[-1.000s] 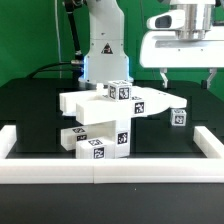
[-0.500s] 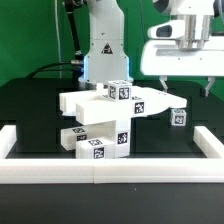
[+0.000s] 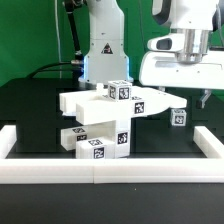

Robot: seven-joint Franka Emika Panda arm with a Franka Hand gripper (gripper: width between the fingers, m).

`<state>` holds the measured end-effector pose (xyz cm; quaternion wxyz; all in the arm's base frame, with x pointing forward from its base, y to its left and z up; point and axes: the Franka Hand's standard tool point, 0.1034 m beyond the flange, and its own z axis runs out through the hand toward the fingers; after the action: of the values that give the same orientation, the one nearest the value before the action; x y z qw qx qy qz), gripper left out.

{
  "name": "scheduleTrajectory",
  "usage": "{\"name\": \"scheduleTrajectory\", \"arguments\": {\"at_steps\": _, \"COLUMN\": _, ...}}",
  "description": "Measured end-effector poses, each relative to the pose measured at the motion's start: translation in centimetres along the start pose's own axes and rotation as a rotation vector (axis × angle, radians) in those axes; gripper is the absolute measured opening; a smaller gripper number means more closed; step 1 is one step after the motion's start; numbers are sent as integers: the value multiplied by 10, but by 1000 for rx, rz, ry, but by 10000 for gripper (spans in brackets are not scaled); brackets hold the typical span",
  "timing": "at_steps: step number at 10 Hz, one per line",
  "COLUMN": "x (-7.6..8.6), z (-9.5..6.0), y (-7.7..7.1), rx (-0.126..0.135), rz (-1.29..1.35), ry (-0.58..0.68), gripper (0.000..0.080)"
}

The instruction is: Assemble chair

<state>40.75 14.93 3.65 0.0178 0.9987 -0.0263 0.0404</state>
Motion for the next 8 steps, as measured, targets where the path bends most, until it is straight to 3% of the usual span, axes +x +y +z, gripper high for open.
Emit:
{"name": "scheduleTrajectory", "arguments": {"at_steps": 5, "x": -10, "z": 19, "y": 6, "rx": -32, "rz": -13, "ry": -22, "gripper": 649}}
{"name": "scheduleTrajectory", "arguments": {"at_steps": 8, "x": -11, "z": 22, "y": 6, "rx": -36, "rz": -14, "ry": -26, "gripper": 649}}
